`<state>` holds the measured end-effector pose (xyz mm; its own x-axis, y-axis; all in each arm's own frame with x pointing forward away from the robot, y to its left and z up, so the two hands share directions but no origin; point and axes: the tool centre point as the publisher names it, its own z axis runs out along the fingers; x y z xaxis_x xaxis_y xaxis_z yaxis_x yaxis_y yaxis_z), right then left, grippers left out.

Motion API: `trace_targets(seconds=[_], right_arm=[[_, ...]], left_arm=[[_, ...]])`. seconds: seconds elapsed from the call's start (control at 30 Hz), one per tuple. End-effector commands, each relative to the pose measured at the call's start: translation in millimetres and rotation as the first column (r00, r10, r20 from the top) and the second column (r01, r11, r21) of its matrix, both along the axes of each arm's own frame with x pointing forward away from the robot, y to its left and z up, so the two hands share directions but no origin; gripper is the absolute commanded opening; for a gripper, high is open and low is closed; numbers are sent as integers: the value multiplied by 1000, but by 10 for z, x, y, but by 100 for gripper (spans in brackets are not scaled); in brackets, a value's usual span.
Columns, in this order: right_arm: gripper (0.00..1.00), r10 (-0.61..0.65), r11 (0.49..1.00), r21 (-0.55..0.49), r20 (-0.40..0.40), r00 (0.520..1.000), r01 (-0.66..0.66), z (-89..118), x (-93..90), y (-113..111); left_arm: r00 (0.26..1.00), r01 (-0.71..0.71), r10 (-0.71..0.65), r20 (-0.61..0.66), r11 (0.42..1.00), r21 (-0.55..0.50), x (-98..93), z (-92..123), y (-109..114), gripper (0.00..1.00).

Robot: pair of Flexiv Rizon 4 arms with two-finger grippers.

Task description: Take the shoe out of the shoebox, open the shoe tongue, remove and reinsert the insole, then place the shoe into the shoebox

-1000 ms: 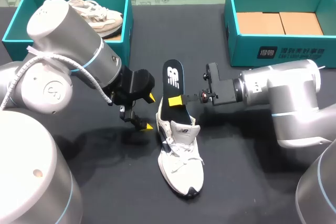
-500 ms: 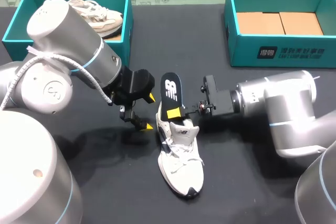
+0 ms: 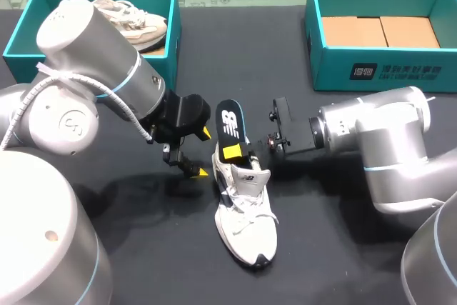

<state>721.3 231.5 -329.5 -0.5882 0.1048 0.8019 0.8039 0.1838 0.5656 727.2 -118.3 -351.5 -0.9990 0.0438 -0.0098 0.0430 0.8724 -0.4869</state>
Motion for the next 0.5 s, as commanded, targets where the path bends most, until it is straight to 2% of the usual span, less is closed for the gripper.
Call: trace_targets(seconds=[0.03,0.13,0.4,0.43,0.5], right_arm=[[32,11,1000,-19,5,1000,-11,86,52,5],[28,13,1000,-22,13,1000,-12,119,77,-4],[28,-13,1000,-25,30,999,14,183,160,-59],[22,-16,1000,-22,31,999,17,184,173,-71],[0,-22,1000,-17,26,999,22,164,197,-86]], left_arm=[[1000,-1,1,2,1000,2,-12,3,2,100],[1000,-1,1,2,1000,2,-12,3,2,100],[1000,-1,1,2,1000,2,-12,3,2,100],[1000,-1,1,2,1000,2,-12,3,2,100],[1000,-1,1,2,1000,2,-12,3,2,100]])
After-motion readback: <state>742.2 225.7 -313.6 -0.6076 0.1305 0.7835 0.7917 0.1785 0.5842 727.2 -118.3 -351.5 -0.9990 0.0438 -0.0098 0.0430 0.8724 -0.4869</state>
